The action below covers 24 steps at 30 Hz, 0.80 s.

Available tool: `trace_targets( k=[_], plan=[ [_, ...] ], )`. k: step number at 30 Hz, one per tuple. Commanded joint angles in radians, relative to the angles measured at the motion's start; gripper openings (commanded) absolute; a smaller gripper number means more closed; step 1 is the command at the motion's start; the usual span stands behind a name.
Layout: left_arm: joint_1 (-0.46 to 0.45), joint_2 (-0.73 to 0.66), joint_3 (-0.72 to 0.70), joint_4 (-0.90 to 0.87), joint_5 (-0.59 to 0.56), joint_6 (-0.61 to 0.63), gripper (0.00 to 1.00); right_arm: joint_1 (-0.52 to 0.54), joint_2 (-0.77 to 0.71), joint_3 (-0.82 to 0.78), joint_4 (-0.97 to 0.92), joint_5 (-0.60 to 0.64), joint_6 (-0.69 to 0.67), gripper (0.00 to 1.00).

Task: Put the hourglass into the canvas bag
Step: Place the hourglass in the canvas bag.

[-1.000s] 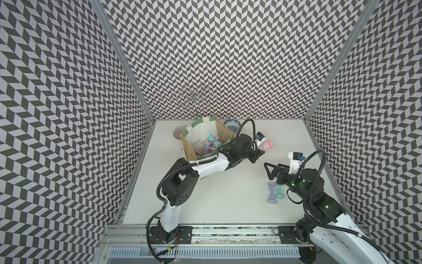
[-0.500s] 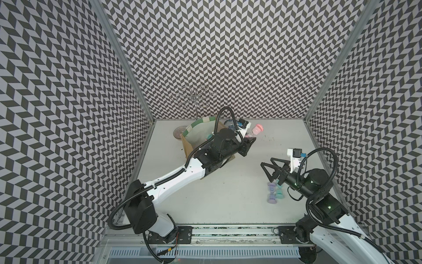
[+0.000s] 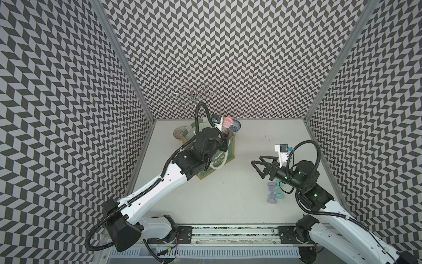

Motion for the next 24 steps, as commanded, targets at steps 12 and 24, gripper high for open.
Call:
trace_targets(
  k=[12, 24],
  plan=[
    [0.240, 0.171, 0.024, -0.077, 0.102, -0.037, 0.25, 0.060, 0.093, 0.032, 0.110, 0.013, 0.000, 0.99],
    [0.330, 0.339, 0.013, -0.049, 0.224, -0.034, 0.33, 0.062, 0.121, 0.036, 0.114, 0.019, -0.016, 0.99]
  ],
)
